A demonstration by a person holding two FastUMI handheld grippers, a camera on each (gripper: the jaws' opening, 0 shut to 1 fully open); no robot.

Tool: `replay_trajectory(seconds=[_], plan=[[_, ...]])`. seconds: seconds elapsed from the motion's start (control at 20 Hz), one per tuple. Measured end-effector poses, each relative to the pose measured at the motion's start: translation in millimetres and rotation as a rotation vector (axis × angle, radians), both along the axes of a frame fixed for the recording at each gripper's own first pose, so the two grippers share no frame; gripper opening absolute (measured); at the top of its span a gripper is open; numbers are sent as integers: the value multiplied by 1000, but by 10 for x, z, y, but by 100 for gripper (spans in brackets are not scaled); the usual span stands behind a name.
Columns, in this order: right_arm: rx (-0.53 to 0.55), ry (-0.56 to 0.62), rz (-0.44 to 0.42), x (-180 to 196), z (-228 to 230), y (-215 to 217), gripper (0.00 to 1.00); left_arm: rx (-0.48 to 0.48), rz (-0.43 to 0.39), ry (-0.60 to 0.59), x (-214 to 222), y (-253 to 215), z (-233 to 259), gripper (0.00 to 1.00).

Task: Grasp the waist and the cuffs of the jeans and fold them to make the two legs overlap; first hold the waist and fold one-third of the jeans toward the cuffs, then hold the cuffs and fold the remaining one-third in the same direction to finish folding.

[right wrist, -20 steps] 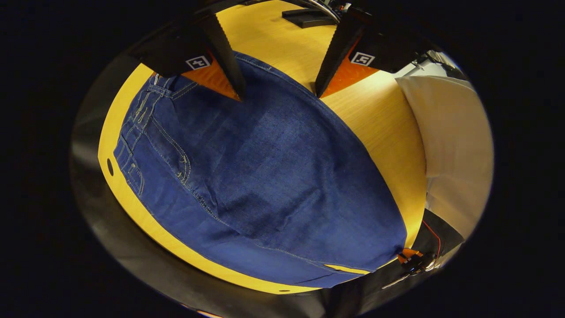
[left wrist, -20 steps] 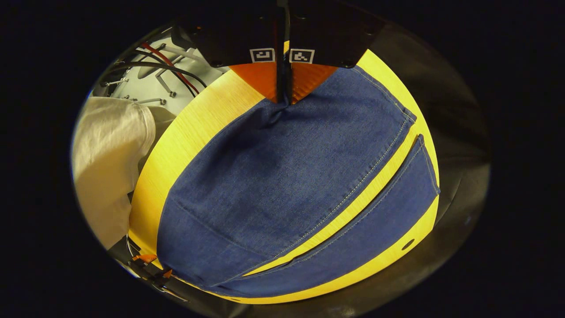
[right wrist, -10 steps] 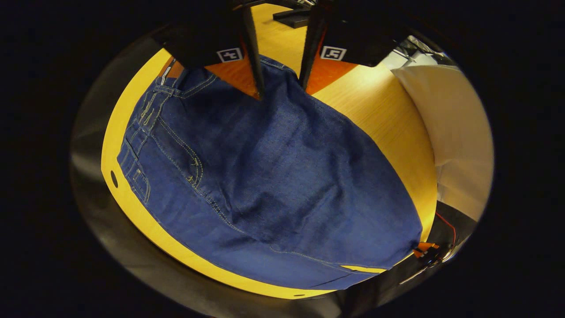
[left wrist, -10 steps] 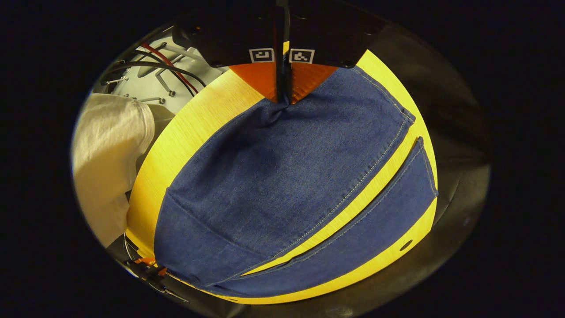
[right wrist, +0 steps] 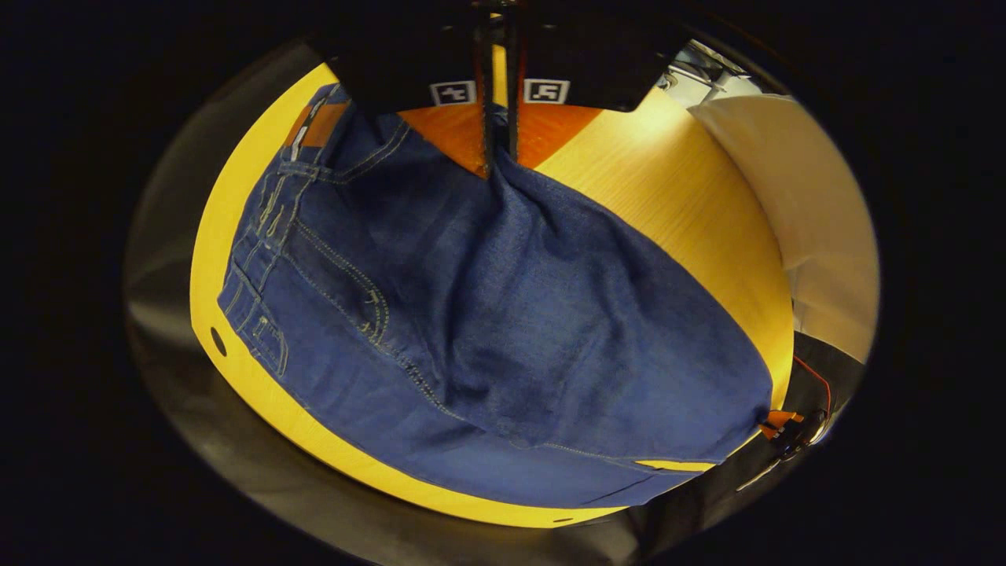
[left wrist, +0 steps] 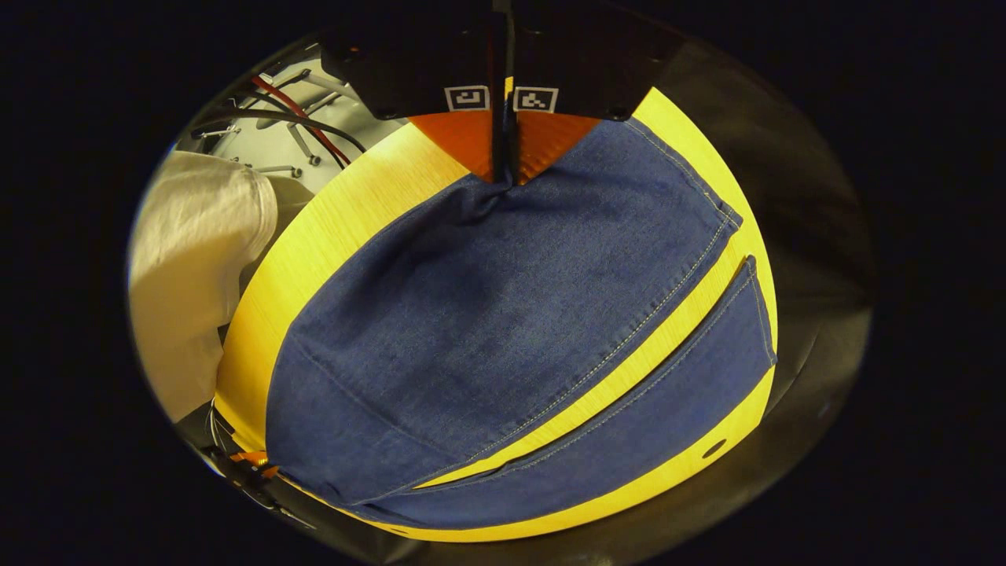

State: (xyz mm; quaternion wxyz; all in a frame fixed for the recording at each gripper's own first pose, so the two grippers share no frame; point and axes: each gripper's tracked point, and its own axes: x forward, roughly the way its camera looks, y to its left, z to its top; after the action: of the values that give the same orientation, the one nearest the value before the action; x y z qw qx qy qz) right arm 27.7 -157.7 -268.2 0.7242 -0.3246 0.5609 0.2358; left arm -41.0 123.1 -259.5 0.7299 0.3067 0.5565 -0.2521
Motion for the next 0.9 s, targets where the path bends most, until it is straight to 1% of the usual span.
replay_trajectory(seconds=[0.05, 0.1, 0.2, 0.3, 0.35, 0.45, 0.55, 0.6, 0.65, 0.75, 0.85, 0.9], plan=[[16, -10, -26, 28, 27, 16, 7, 7, -9, 4, -9, 10, -5, 0], [25, -17, -55, 11, -12, 7, 5, 14, -10, 13, -14, 9, -1, 0], [37, -54, -95, 21, 64, 29, 3, 21, 23, 29, -26, 8, 25, 0], [60, -116, -116, 39, 193, 64, 3, 9, 72, 5, 16, -23, 131, 0], [80, -150, -136, 57, 276, 91, 2, -3, 108, -20, 38, -36, 191, 0], [119, -211, -176, 126, 446, 180, 3, -13, 173, -95, 203, -60, 385, 0], [135, -268, -185, 267, 628, 251, 2, -15, 231, -197, 472, -90, 644, 0], [128, -288, -189, 325, 686, 260, 2, -10, 253, -228, 570, -107, 737, 0], [116, -306, -190, 365, 753, 270, 2, -5, 265, -266, 660, -108, 840, 0], [105, -346, -188, 504, 918, 335, 2, 20, 264, -341, 831, -125, 1067, 0], [113, -394, -200, 703, 1092, 374, 2, 24, 305, -392, 981, -133, 1247, 0], [124, -421, -215, 821, 1173, 399, 2, 10, 331, -421, 1051, -166, 1327, 0]])
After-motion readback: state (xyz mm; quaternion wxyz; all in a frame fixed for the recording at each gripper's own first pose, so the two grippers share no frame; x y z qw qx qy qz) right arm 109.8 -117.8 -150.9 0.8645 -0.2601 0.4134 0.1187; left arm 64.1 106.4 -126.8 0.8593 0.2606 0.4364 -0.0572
